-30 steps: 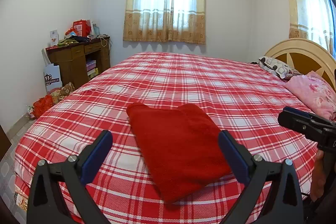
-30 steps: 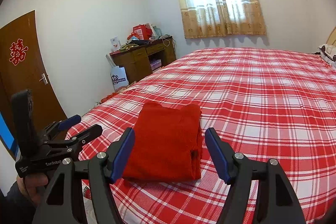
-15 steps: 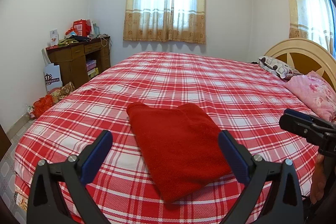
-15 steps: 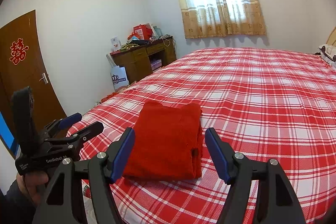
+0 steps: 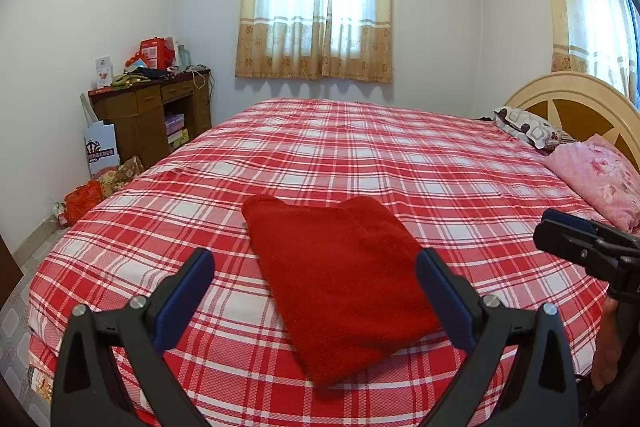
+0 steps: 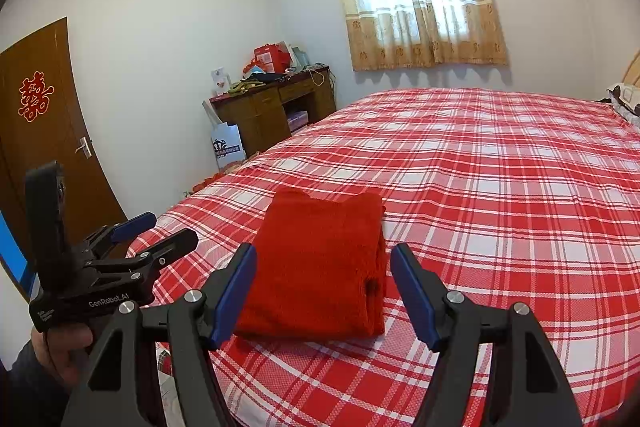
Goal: Fold small clothes
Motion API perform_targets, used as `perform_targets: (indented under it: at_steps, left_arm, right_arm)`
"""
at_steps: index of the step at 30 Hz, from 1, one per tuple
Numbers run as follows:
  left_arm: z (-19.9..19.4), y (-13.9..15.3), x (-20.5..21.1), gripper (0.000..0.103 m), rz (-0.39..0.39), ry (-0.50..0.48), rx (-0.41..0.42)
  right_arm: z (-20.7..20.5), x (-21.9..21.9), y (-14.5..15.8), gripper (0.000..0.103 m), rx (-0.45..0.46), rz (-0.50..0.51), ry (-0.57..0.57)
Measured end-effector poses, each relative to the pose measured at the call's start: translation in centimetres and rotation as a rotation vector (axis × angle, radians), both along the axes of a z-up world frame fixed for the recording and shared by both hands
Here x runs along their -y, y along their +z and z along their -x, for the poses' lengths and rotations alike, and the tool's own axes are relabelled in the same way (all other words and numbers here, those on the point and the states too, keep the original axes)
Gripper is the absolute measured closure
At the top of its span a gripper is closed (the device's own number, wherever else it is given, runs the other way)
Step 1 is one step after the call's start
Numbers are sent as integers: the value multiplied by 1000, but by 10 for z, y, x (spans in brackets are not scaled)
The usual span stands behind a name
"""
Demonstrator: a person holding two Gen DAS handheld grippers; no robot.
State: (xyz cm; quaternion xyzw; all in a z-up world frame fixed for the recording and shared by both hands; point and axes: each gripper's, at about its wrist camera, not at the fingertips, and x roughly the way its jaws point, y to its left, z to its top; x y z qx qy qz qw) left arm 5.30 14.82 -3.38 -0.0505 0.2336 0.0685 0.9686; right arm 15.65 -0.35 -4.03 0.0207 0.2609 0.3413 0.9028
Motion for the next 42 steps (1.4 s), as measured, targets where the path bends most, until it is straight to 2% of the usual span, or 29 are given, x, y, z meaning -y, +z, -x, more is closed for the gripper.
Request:
perform_targets:
  at_steps: [13, 19, 30, 42]
  left_arm:
    - [1, -2, -2, 0, 0, -6, -10]
    - [2, 4, 1, 0, -26, -16, -4]
    - [4, 10, -4, 0, -31, 10, 39]
    - [4, 9, -18, 0, -47, 69, 43]
  right_arm:
    - [1, 2, -1, 33, 9, -3, -3]
    - [3, 3, -1, 33, 22, -4, -5]
    - [4, 2, -5, 33, 18, 8, 1]
    - [5, -4, -12, 33, 8, 28, 19]
